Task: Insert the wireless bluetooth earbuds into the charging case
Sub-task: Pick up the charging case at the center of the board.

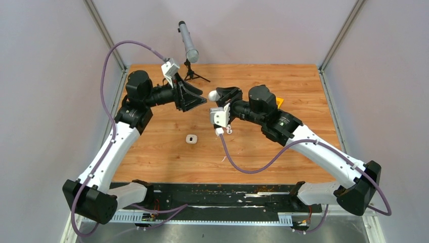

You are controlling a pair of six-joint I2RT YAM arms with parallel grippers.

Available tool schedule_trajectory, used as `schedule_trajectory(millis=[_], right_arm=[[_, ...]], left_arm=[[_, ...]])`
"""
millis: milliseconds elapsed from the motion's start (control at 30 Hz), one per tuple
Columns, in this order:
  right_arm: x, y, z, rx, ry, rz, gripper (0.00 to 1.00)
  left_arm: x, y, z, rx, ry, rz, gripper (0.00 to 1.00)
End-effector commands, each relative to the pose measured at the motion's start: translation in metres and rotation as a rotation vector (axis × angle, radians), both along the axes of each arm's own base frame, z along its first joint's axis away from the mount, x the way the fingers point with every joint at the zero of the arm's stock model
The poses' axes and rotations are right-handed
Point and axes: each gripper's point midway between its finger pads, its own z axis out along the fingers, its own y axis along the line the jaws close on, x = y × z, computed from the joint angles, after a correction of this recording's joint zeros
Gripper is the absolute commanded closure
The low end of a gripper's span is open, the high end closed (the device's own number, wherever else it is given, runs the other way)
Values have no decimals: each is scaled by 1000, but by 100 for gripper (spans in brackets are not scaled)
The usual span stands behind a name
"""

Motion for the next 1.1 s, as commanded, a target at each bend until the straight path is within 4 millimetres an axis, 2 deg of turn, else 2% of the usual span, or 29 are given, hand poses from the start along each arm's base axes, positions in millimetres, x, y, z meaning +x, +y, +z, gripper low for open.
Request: schedule_trajectory(millis=[0, 100, 200, 333, 500, 667, 800, 900, 1067], right_arm=[[9, 2, 9, 19, -39, -25, 80], [10, 7, 15, 30, -45, -15, 80], [8, 10, 18, 32, -55, -4, 80], [4, 10, 21, 38, -72, 3, 79], [3, 6, 23, 47, -78, -11, 79], [3, 1, 29, 82, -68, -35, 81], [-2, 4, 32, 112, -64, -9, 81], [-1, 9, 31, 113, -65, 8, 81], [1, 12, 35, 119, -72, 12, 81]], left_arm=[[-23, -15, 20, -61, -97, -116, 39], [-19, -23, 18, -60, -91, -124, 40], [-5, -26, 15, -61, -55, -88, 44], [4, -28, 15, -69, -47, -67, 47], [7, -28, 19, -89, -46, -57, 41], [11, -12, 32, -100, -71, 39, 38], [-1, -17, 25, -105, -59, -36, 37], [-14, -24, 28, -111, -81, -126, 38], [-10, -31, 27, -110, -54, -148, 42]])
